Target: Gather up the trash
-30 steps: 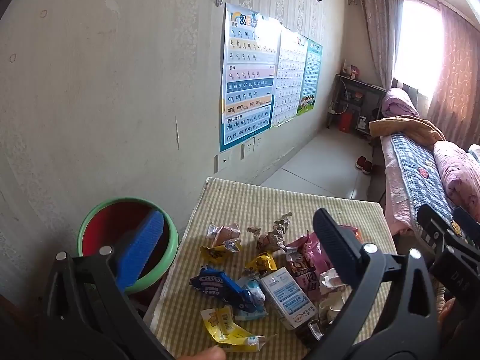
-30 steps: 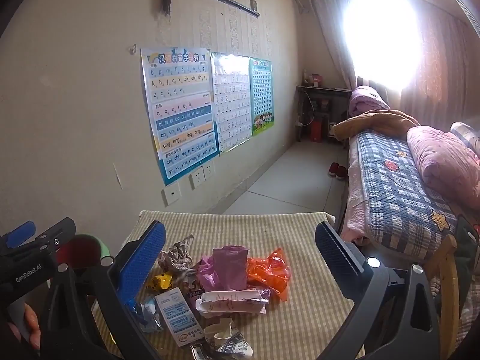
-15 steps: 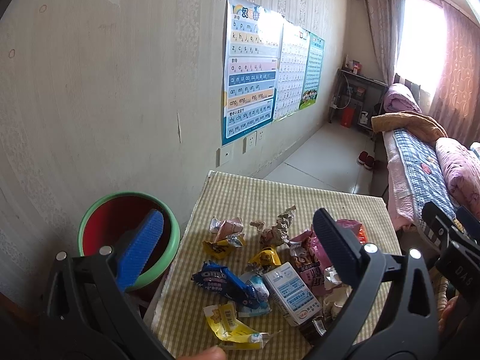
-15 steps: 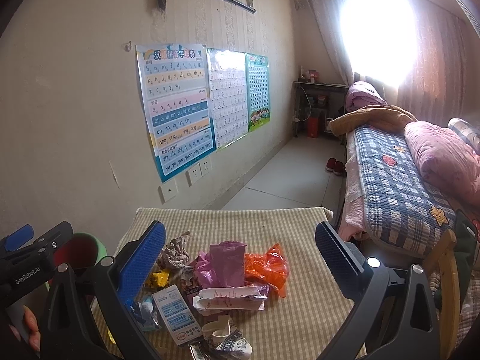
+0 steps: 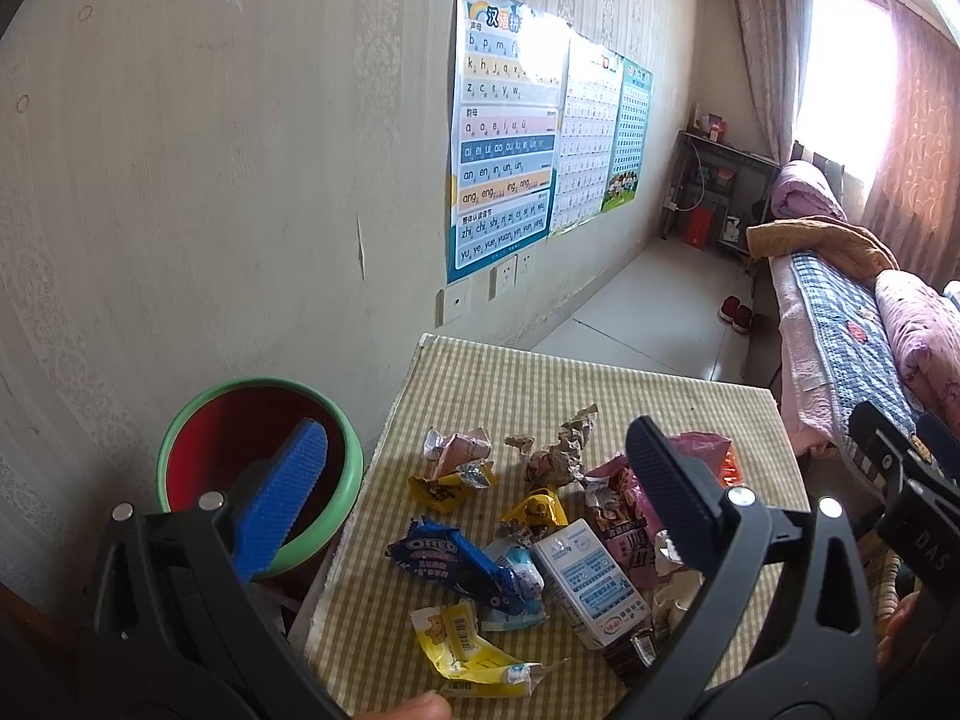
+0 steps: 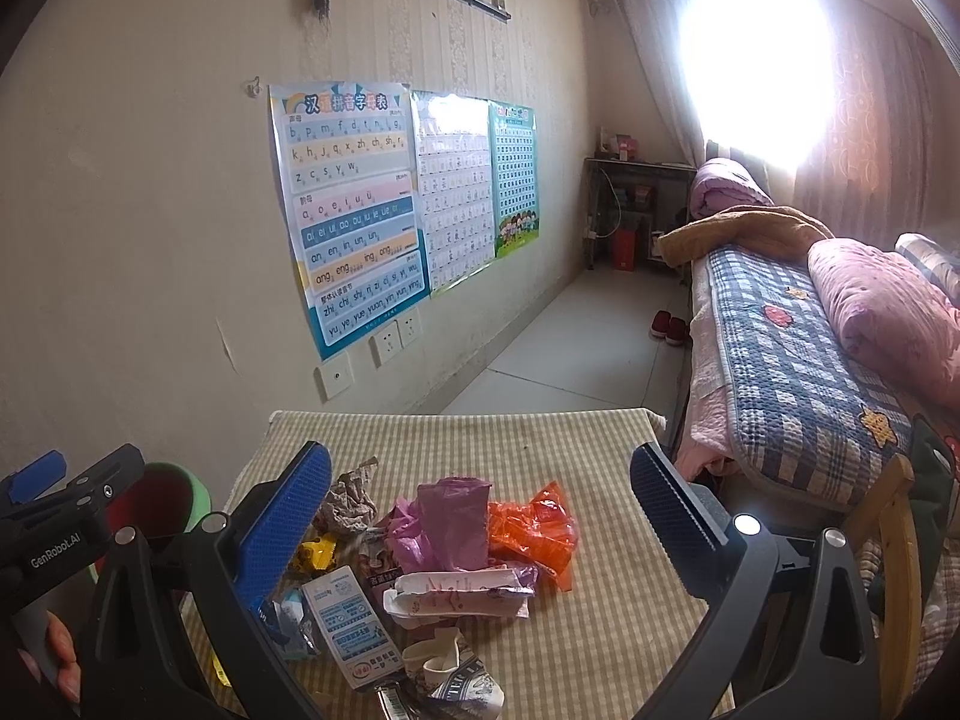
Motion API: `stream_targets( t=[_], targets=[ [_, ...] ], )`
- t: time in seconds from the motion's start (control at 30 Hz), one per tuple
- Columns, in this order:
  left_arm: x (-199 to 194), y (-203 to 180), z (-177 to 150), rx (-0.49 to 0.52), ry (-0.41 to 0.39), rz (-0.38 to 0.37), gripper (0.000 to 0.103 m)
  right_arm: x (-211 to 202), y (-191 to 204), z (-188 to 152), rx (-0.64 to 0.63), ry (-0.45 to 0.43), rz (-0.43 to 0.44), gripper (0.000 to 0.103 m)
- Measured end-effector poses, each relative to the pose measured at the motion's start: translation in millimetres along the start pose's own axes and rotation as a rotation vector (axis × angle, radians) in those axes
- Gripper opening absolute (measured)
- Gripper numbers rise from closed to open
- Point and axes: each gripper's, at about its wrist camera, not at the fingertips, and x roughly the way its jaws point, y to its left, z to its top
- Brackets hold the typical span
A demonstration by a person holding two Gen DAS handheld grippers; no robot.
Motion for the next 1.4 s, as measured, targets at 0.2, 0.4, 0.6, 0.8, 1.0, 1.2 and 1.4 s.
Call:
stream_targets(
  t=[0.2, 0.4, 0.6, 0.8, 1.0, 1.2, 1.4],
  targets=[
    [1.7, 0.7, -1.1, 0.0, 0.004, 0.001, 0.098, 0.7, -0.8, -0.2, 0.0, 0.003, 0.0, 0.096],
    [1.6, 0.7, -1.2, 0.0, 0.004, 0.001, 0.098, 0.6, -0.3, -0.1, 0.0, 0.003, -0.001, 0.096],
    [1.6, 0.6, -1.0, 0.0, 0.004, 0.001, 0.098, 0.7, -0.2, 0.0, 0.0, 0.003, -0.001, 0.096],
    [1.8, 0.8, -1.0, 0.0, 0.004, 0.001, 0.098, 0.7, -0.3, -0.4, -0.001, 0.002, -0.001, 0.096],
    [1.9, 0.9, -0.6, 0.001, 0.005, 0.001, 0.098, 1.0, -0.7, -1.2, 0.0, 0.006, -0.002, 0.096],
    [1.8, 1.1, -0.3, 0.0, 0.005, 0.0, 0.098, 1.1, -0.7, -2.0, -0.001, 0.008, -0.002, 0.096],
    [2.8, 1.9, -0.7, 0.0, 0.007, 0.002, 0.098, 3.1, 0.0, -4.0, -0.006, 0.02, -0.008, 0.096]
  ],
)
